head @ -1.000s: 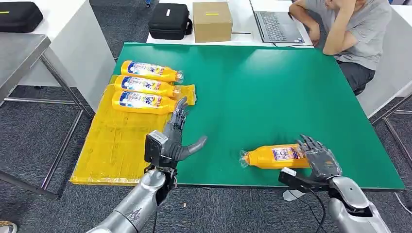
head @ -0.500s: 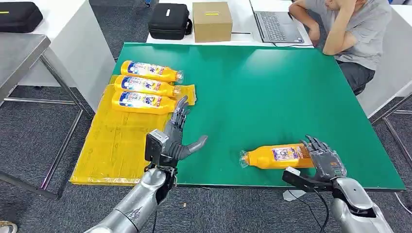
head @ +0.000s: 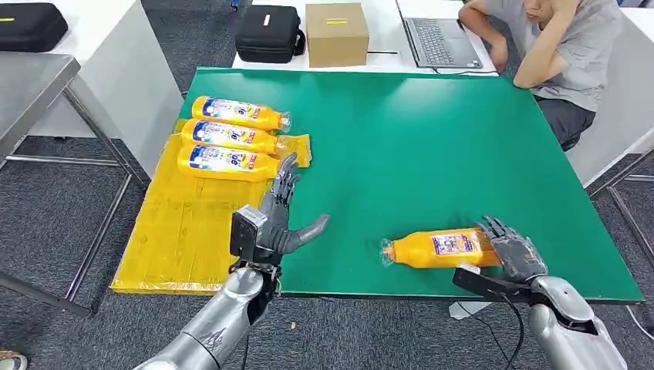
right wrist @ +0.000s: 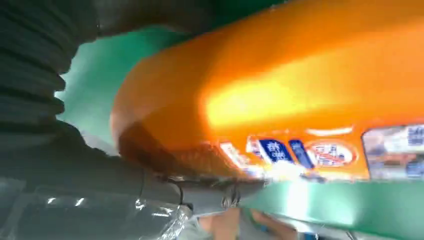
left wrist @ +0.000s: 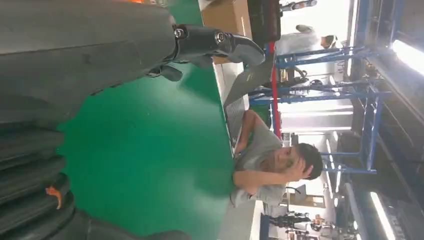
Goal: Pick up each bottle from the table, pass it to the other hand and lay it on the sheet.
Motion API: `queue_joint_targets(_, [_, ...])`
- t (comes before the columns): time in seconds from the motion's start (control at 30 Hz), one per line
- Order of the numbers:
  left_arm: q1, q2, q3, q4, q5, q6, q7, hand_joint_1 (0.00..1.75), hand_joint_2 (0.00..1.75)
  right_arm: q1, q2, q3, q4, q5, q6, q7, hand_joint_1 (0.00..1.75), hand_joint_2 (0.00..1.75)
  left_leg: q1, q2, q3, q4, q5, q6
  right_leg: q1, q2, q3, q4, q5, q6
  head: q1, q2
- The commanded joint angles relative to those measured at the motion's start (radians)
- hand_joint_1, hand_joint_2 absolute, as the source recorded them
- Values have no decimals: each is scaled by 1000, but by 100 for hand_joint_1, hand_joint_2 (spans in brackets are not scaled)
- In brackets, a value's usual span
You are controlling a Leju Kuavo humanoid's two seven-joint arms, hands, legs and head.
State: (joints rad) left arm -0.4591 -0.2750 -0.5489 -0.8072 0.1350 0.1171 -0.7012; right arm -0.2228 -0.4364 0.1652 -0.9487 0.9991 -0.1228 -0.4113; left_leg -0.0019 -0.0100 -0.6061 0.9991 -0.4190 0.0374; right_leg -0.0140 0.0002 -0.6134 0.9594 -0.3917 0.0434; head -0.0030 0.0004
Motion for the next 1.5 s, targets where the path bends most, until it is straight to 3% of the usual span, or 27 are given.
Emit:
queue_joint_targets(0.03, [-53, 14, -6, 74, -33, -16, 3, 0, 175, -114, 69, 85, 296, 16, -9, -32, 175, 175, 2, 3, 7, -1, -2, -2, 2, 2, 7, -2, -1, -2, 0, 0])
queue_joint_targets(0.6, [-58, 11, -16, 80, -30, -2, 3, 0, 175, -144, 77, 103, 379, 20, -11, -65, 175, 175, 2, 5, 18, -1, -2, -3, 2, 5, 15, -3, 1, -4, 0, 0])
queue_joint_targets(0.77, [-52, 17, -15, 68, -32, 10, 3, 0, 175, -165, 92, 103, 401, -7, -82, -118, 175, 175, 2, 5, 20, -2, -2, -3, 3, 4, 17, -3, 2, -4, 0, 0])
queue_joint_targets(0.93, [-41, 15, 3, 48, -28, 25, 3, 0, 175, -159, 154, 14, 382, -134, -203, -197, 175, 175, 2, 7, 20, -1, -2, -3, 2, 7, 17, -2, 2, -4, 1, 0])
queue_joint_targets(1.1, [-35, 6, 31, 47, -9, 54, 3, 0, 175, -133, 251, -94, 299, -371, -312, -287, 175, 175, 1, 8, 18, -1, -3, -3, 2, 8, 14, -2, 1, -4, 0, 0])
queue_joint_targets(1.5, [-29, -8, 36, 54, 7, 67, 3, 0, 175, -67, 241, -13, 197, -637, -391, -287, 175, 175, 1, 4, 6, 0, -1, -1, 1, 4, 4, 0, 1, -3, 0, 0])
